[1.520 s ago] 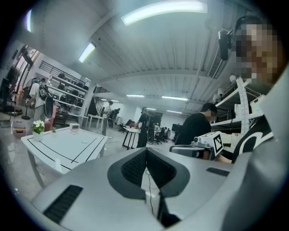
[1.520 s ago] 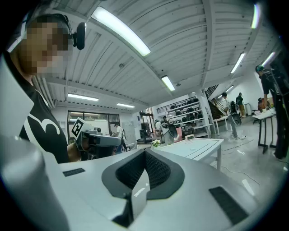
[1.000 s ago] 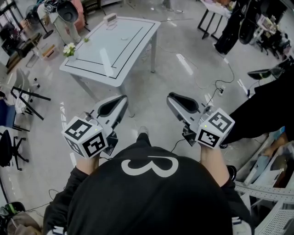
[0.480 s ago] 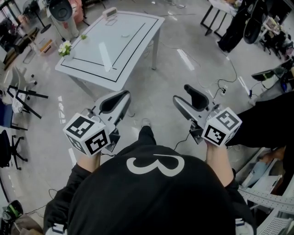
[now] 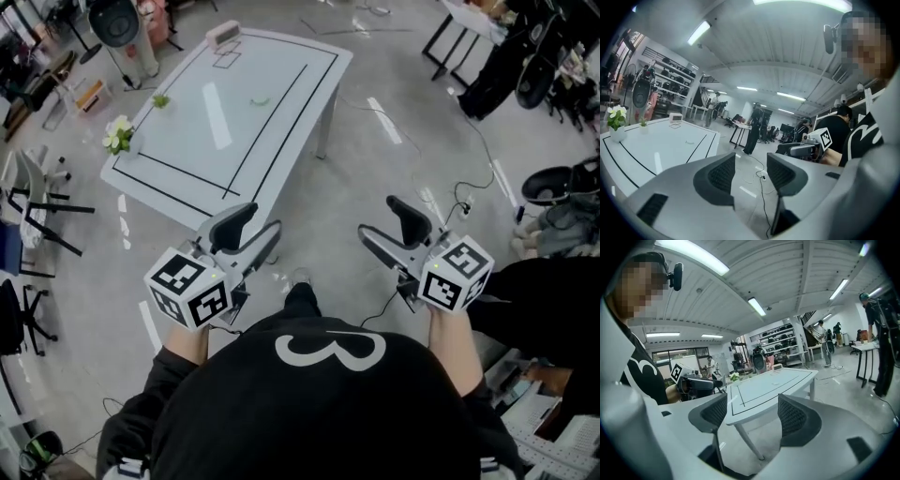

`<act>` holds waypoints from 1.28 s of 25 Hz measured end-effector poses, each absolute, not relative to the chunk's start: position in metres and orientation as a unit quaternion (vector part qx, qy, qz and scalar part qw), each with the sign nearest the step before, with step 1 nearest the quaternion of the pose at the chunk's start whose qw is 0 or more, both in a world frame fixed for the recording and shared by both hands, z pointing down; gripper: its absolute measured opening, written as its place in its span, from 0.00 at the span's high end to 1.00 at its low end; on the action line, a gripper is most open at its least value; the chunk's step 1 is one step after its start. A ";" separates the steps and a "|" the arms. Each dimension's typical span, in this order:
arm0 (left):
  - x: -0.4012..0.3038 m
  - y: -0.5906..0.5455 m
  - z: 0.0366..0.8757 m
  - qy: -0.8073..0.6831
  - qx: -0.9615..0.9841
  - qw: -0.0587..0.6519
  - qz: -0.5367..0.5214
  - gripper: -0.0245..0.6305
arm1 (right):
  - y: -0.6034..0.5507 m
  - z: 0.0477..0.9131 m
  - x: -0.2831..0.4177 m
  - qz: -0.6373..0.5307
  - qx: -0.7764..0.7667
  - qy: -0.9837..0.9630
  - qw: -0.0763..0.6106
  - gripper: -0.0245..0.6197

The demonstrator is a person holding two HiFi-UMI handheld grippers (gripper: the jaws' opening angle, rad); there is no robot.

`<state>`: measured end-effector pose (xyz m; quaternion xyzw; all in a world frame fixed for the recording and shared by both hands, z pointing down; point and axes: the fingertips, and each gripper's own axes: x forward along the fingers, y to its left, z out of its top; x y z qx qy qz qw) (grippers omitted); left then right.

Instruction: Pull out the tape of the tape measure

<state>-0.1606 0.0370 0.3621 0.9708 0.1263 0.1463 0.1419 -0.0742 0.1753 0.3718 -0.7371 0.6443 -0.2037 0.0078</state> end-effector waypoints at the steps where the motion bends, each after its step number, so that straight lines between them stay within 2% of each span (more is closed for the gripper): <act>1: -0.149 0.025 0.367 0.121 0.970 0.146 0.152 0.65 | 0.166 0.376 -0.060 -0.212 -0.737 0.642 0.010 0.44; 7: -0.080 -0.035 0.393 0.099 0.965 0.174 0.171 0.65 | 0.111 0.397 0.013 -0.242 -0.721 0.649 0.015 0.46; 9: -0.061 -0.049 0.399 0.100 0.963 0.178 0.178 0.65 | 0.093 0.399 0.034 -0.243 -0.717 0.653 0.013 0.43; 19: -0.003 -0.086 0.407 0.101 0.960 0.168 0.200 0.65 | 0.027 0.393 0.090 -0.201 -0.699 0.686 0.000 0.46; 27: 0.020 -0.114 0.410 0.044 0.964 0.173 0.197 0.65 | -0.027 0.396 0.118 -0.183 -0.655 0.733 -0.023 0.37; 32: 0.039 -0.136 0.410 -0.013 0.964 0.181 0.197 0.65 | -0.072 0.406 0.146 -0.185 -0.605 0.773 -0.052 0.35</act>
